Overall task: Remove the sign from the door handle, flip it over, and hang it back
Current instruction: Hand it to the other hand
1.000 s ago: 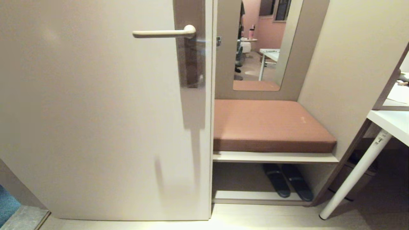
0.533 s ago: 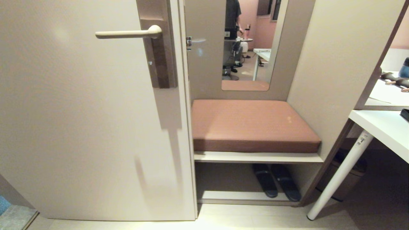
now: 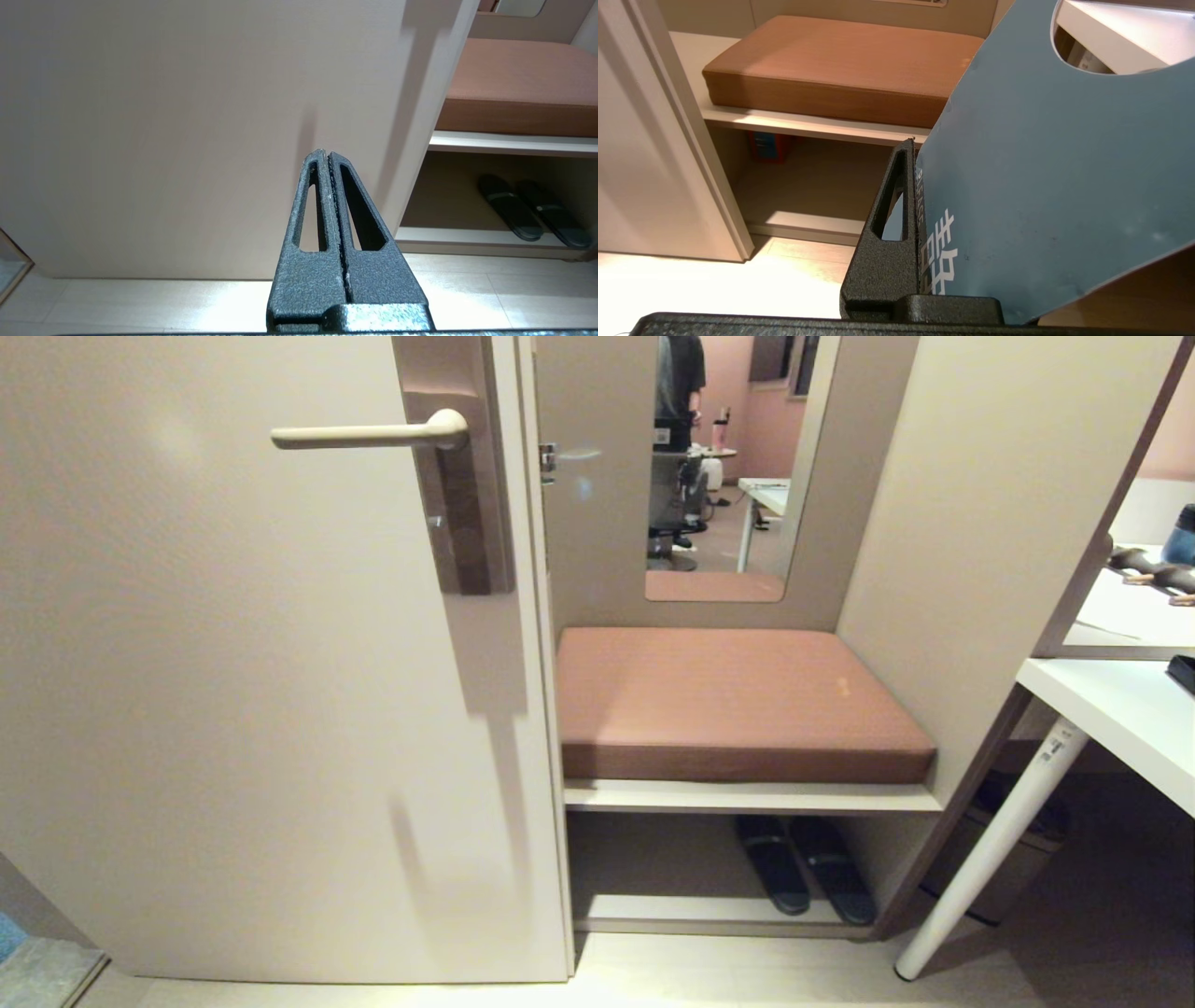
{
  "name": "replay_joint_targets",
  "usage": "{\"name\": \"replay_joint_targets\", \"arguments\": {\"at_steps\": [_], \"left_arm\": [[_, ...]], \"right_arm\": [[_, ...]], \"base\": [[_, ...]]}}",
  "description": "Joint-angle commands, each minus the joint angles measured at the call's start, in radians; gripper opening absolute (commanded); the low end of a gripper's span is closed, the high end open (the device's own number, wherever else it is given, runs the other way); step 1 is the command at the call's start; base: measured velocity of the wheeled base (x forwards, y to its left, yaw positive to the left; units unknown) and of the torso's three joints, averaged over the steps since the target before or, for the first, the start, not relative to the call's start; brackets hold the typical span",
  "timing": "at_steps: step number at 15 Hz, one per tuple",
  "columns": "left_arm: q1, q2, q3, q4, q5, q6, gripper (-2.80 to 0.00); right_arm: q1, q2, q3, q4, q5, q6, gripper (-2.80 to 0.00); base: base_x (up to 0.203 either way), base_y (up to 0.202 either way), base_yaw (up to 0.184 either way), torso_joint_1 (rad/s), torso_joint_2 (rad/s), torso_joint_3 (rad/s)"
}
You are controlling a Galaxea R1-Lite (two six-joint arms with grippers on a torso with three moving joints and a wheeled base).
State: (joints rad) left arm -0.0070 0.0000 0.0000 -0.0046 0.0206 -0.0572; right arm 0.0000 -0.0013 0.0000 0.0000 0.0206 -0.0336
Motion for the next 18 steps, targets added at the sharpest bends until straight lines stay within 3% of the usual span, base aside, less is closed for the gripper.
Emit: {"name": "replay_joint_targets", "arguments": {"at_steps": [1,10,18], "left_arm": [[-0.001,0.000,0.000,-0.001,0.001,-0.001,-2.80],[-0.001,0.000,0.000,0.000,0.001,-0.001,-2.80],[-0.001,0.000,0.000,-0.001,0.001,0.000,-2.80]], "right_arm": [[0.000,0.001,0.000,0.000,0.001,-0.002,-2.80],[0.000,0.001,-0.022,0.005,0.002,-0.003,-2.80],[0.000,0.333,-0.339,0.059,0.002,-0.007,-2.80]], "base": [[0.000,0.000,0.000,0.000,0.00,0.000],[0.000,0.000,0.000,0.000,0.00,0.000],[0.000,0.000,0.000,0.000,0.00,0.000]]}}
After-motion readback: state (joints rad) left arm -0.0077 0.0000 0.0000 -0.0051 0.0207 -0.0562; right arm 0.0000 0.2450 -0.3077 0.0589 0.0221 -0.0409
